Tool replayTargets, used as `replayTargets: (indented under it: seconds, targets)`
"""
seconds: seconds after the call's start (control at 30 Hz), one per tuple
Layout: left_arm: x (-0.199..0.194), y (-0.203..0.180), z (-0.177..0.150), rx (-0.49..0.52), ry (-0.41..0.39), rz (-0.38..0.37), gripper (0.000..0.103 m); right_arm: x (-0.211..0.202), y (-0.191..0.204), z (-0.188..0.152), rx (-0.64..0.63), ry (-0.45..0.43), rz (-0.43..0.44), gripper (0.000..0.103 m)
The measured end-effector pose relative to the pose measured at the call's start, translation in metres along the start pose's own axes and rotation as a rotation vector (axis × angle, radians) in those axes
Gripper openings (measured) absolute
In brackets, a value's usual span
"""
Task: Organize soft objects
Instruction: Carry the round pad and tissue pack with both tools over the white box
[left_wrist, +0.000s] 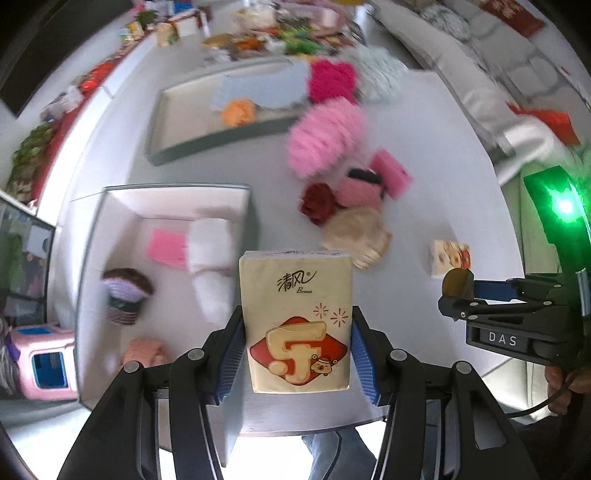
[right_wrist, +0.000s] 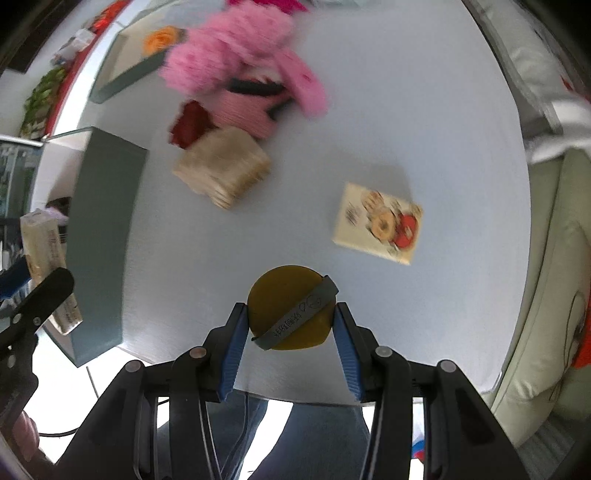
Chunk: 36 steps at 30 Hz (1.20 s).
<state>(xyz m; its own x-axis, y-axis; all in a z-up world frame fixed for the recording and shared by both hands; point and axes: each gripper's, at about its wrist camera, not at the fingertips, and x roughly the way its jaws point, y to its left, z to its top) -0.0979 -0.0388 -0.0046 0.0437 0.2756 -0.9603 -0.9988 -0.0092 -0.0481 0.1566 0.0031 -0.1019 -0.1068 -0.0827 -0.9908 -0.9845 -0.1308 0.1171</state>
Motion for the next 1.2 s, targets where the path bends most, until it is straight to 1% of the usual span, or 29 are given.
replayTargets:
  seconds: [0.03, 0.1, 0.13, 0.17, 0.2, 0.27, 0.33, 0.43, 0.53, 0.7, 0.83, 1.2]
  targets:
    - [-0.005, 0.006, -0.002, -0.015, -0.011, 0.009, 0.054, -0.005, 0.005, 0.004, -0.020, -0.012, 0.000, 0.050]
    - [-0.017, 0.020, -0.005, -0.050, -0.036, 0.031, 0.054, -0.005, -0.001, -0.005, -0.050, -0.033, 0.001, 0.050]
    - [-0.021, 0.026, -0.008, -0.066, -0.045, 0.039, 0.054, -0.010, 0.007, -0.001, -0.074, -0.046, 0.000, 0.050]
    - [-0.024, 0.031, -0.010, -0.081, -0.054, 0.045, 0.054, -0.012, 0.019, -0.001, -0.093, -0.052, 0.001, 0.050]
    - [-0.030, 0.040, -0.013, -0.105, -0.065, 0.057, 0.054, -0.006, 0.033, -0.019, -0.116, -0.057, 0.004, 0.051]
    - [-0.035, 0.051, -0.019, -0.142, -0.078, 0.075, 0.054, 0.003, 0.060, -0.036, -0.167, -0.068, 0.008, 0.051]
    - [-0.043, 0.064, -0.026, -0.187, -0.093, 0.090, 0.054, 0.003, 0.085, -0.032, -0.231, -0.084, 0.009, 0.051]
    - [-0.052, 0.081, -0.038, -0.247, -0.109, 0.124, 0.054, -0.008, 0.126, -0.034, -0.322, -0.107, 0.014, 0.051]
    - [-0.056, 0.091, -0.050, -0.293, -0.108, 0.145, 0.054, -0.008, 0.158, -0.036, -0.412, -0.128, 0.019, 0.051]
    - [-0.057, 0.106, -0.065, -0.350, -0.100, 0.175, 0.054, -0.014, 0.197, -0.043, -0.528, -0.156, 0.023, 0.051]
    - [-0.062, 0.114, -0.072, -0.374, -0.105, 0.200, 0.054, -0.014, 0.213, -0.049, -0.573, -0.167, 0.034, 0.051]
    - [-0.070, 0.136, -0.088, -0.432, -0.102, 0.239, 0.054, -0.012, 0.229, -0.045, -0.585, -0.181, 0.052, 0.051]
